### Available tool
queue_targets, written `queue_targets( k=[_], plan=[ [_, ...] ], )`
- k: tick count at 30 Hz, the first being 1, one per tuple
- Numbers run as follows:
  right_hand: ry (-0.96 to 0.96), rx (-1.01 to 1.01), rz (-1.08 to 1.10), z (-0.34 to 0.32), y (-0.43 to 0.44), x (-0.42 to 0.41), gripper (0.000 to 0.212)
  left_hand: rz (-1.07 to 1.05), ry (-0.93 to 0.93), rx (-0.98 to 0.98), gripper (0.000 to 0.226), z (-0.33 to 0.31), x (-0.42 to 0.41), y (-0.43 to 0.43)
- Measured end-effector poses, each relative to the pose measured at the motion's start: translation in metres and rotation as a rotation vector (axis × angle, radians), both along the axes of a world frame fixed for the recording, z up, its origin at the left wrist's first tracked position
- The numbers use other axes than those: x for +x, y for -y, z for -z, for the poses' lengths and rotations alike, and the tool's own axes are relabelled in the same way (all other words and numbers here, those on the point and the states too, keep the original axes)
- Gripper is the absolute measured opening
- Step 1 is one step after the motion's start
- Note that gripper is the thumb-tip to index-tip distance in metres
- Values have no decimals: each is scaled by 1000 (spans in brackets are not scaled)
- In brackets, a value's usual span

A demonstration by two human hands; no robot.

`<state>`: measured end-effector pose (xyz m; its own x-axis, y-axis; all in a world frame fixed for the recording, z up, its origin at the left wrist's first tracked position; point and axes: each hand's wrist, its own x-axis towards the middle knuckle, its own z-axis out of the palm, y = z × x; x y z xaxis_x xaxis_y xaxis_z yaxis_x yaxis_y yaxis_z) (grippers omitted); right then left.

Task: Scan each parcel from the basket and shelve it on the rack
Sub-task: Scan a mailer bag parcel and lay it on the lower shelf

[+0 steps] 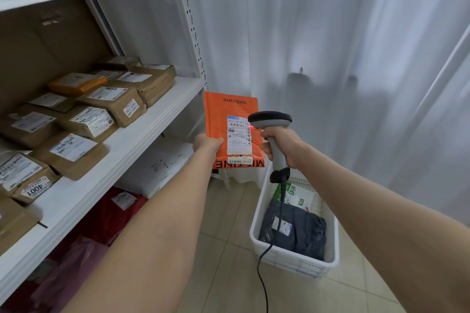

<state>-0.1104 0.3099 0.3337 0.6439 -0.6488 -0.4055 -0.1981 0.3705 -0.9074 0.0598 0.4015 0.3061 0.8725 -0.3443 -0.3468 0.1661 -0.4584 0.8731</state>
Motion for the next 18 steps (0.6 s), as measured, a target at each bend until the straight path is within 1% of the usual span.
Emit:
queue_targets(
  k=[4,13,16,18],
  plan=[
    [-13,-24,-46,-3,-1,-1,2,-3,-21,-10,24,-1,-2,-1],
    [13,-15,-80,-8,-1,-2,8,15,-33,2,26,-3,-5,0],
    [21,49,-13,-2,-3,2,4,13,-72,-20,28,-2,-4,-5],
    [20,85,81,6,-6,7,12,5,-107,-34,27,-1,-3,-12]
  ],
)
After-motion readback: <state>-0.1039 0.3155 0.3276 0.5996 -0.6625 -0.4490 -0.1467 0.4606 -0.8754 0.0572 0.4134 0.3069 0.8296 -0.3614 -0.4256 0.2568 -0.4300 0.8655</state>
